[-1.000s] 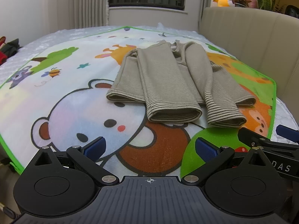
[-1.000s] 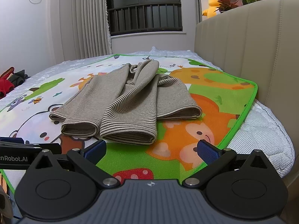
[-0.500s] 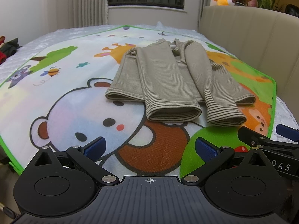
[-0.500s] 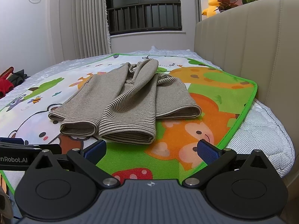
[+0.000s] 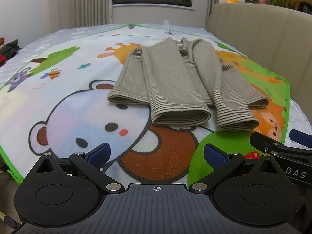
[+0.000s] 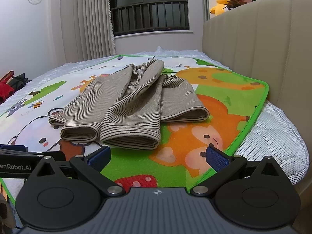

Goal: Fold clothes

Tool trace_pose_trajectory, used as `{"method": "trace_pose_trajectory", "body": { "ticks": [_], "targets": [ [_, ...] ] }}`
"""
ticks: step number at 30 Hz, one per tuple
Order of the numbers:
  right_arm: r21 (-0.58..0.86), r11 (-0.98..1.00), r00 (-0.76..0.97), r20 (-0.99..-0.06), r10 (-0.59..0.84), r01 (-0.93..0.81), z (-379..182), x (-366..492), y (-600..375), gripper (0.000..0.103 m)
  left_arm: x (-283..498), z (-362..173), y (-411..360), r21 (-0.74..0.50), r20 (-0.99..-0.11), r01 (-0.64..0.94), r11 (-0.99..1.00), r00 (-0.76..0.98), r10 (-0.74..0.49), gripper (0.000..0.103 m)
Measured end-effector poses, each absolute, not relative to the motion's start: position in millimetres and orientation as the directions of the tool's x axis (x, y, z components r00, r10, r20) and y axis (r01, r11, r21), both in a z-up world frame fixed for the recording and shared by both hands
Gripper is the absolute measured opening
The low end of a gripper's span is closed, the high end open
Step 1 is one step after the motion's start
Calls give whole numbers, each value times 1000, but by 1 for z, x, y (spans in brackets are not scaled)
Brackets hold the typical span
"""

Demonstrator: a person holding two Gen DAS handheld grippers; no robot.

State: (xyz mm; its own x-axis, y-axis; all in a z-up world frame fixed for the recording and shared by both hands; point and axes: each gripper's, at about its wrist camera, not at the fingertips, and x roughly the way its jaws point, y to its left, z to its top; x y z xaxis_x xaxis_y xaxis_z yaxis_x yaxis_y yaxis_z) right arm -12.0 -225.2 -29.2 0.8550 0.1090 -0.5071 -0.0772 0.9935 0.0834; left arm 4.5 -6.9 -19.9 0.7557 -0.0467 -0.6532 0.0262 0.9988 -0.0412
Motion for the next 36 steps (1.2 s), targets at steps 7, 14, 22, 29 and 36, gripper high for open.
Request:
{"method": "trace_pose_trajectory", "body": {
  "ticks": [7,14,22,29,36],
  "targets": [
    [100,992,835,-538,117,-75,-37,1,-228,103,18,-26,-7,-50,-670,51,997,739,-71,103],
    [142,989,814,-569,115,-41,-42,23,-244,103,47,-33,-11,-59,-700,82,995,707,-100,103],
    [244,970,801,-582,137,12,-29,61,-280,103,95,-22,-15,-97,-721,69,993,683,-118,103],
    [302,953,790,-581,196,-15,-18,99,-300,103,131,-20,-14,-131,-729,26,991,675,-114,103],
    [353,936,774,-586,238,-21,-18,151,-309,103,155,-1,-17,-102,-688,106,989,711,-147,103]
  ]
}}
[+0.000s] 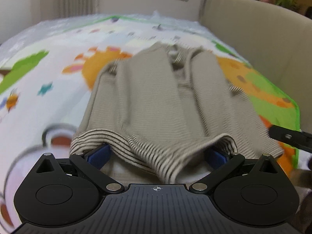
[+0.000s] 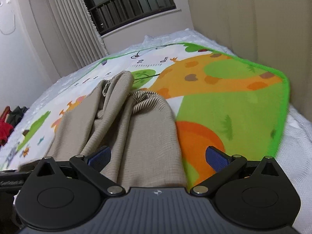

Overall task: Fold clothes
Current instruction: 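Lower both grippers onto the shirt hem and close them on it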

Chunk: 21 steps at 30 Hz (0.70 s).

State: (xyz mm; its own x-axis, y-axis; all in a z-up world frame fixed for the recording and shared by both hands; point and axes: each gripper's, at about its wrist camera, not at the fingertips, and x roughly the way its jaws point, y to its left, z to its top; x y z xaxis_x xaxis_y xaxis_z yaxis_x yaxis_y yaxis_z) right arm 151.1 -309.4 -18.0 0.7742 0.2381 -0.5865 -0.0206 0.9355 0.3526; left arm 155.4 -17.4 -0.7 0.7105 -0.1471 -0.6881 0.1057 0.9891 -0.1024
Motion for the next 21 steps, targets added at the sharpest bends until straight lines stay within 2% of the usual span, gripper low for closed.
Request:
{"method": "trace_pose_trajectory", "body": {
  "ticks": [4,6,9,18,21],
  "targets": [
    [428,904,737,-614,283,9,-31,179,-314,103,162,19,-13,-78,-610,134,988,778,-154,103],
    [448,894,732,-619,286,30,-40,185,-314,103,168,22,-7,-117,-594,144,983,783,-186,103],
    [427,904,753,-599,272,13,-46,180,-309,103,180,16,0,-162,-599,128,978,775,-201,103],
    [365,928,753,-590,291,-73,-51,177,-306,103,176,-2,-15,-83,-624,167,982,760,-182,103],
    [329,940,746,-604,282,-89,-51,178,-302,103,178,-12,-13,-99,-654,159,982,733,-185,103]
  ]
}}
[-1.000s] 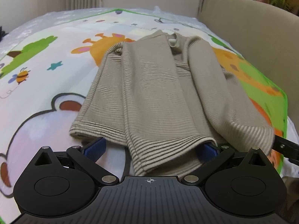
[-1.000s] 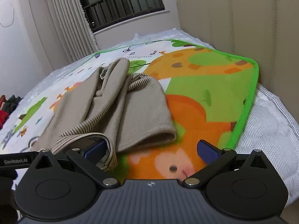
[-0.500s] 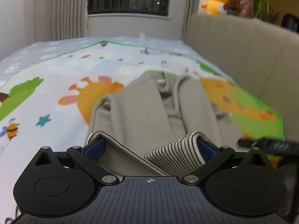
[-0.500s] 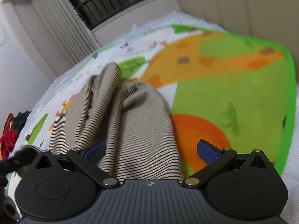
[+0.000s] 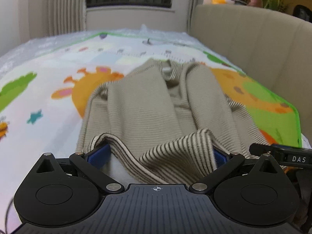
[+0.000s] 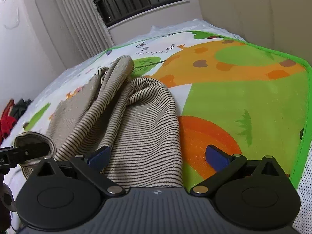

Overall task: Fold clothes
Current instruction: 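Lower both grippers onto the shirt hem and close them on it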

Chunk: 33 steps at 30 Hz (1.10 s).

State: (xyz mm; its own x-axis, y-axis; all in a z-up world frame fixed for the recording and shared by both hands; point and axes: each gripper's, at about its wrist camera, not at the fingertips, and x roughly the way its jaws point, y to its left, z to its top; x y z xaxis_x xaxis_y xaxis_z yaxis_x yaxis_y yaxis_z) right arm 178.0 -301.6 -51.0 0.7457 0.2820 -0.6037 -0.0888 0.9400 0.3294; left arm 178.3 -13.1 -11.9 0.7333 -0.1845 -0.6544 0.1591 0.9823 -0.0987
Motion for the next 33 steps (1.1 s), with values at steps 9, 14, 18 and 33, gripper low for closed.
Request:
{"method": "trace_pose_trajectory", "body": {
  "ticks": [9,14,18,33],
  "targets": [
    [365,927,779,-557,289,-83,-43,164,-318,103,188,-29,-3,-151,-709,137,979,675,-204,103],
    [329,944,797,-561,223,-32,-45,170,-325,89,191,-37,-3,-141,-716,153,978,667,-208,103],
    [291,951,773,-578,262,-104,-45,176,-307,66,190,-38,-3,-139,-714,155,978,669,-207,103],
    [325,924,728,-581,364,-202,-40,104,-318,11,131,-28,-1,-243,-728,240,940,595,-341,102]
  ]
}}
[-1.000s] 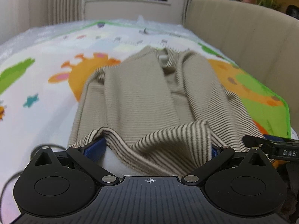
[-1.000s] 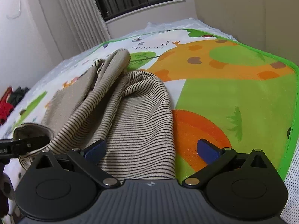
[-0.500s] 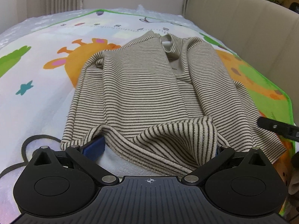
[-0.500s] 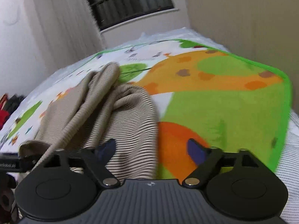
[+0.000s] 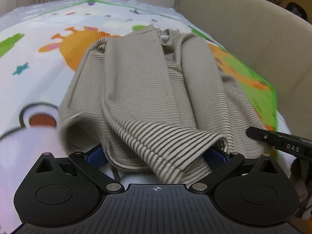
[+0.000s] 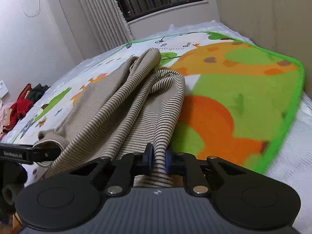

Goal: Fold clothes

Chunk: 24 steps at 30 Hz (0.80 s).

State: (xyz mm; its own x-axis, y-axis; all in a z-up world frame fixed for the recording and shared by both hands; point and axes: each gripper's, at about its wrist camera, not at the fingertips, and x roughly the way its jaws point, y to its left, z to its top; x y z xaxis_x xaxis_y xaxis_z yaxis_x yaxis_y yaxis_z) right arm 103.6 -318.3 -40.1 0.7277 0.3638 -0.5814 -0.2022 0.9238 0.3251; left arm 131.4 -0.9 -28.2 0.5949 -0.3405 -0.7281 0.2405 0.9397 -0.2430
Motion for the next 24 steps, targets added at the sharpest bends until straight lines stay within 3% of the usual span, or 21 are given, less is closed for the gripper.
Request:
{"method": "trace_pose_trajectory", "body": {
  "ticks": [7,13,15,20,24],
  "targets": [
    [271,952,766,-580,278,-141,-34,78,-339,11,111,-12,2,-209,-670,291,934,653,-353,85],
    [257,957,802,-537,260,-138,-22,72,-335,12,118,-8,3,-160,-641,297,941,694,-328,56],
    [258,953,811,-516,275,-159,-17,70,-329,17,119,-6,4,-152,-633,299,942,703,-325,48],
    [258,935,816,-466,342,-244,-8,65,-310,50,119,0,8,-138,-615,294,946,723,-314,38],
    [246,924,804,-460,378,-293,-9,68,-296,62,122,9,14,-129,-589,276,953,751,-297,34]
  ]
}}
